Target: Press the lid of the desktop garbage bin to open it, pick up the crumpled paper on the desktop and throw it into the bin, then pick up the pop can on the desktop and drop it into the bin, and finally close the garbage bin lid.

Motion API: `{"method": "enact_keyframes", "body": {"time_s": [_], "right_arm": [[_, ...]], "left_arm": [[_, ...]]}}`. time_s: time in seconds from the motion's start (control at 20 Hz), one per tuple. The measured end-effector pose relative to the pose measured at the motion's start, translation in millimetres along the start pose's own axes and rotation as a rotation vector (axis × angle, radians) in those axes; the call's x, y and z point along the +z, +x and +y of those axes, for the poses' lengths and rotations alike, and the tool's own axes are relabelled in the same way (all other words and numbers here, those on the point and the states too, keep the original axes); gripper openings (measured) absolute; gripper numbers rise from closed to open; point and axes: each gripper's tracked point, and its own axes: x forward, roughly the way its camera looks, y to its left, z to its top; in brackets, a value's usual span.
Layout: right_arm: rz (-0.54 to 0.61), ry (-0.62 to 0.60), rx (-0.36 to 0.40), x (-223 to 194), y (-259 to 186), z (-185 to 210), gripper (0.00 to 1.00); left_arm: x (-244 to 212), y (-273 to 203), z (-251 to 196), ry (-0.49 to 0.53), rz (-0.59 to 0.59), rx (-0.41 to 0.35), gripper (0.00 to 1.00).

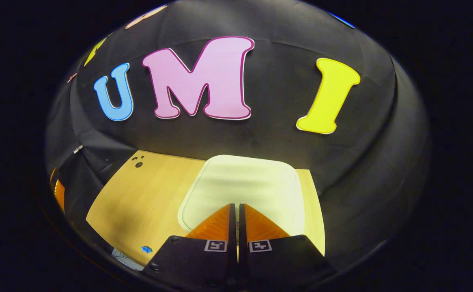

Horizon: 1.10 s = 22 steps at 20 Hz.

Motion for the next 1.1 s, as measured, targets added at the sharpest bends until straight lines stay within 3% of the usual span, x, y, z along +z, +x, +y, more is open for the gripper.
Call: {"method": "enact_keyframes", "body": {"time_s": [0.45, 1.1], "right_arm": [[0.086, 0.008, 0.007, -26.1, 15.9, -3.0, 0.05], [0.022, 0.061, 0.022, -13.8, 9.0, -4.4, 0.05]], "left_arm": [[-4.2, 0.6, 4.6, 0.001, 0.009, 0.012, 0.98], [-0.8, 0.0, 6.9, -0.007, -0.006, 0.015, 0.98]]}}
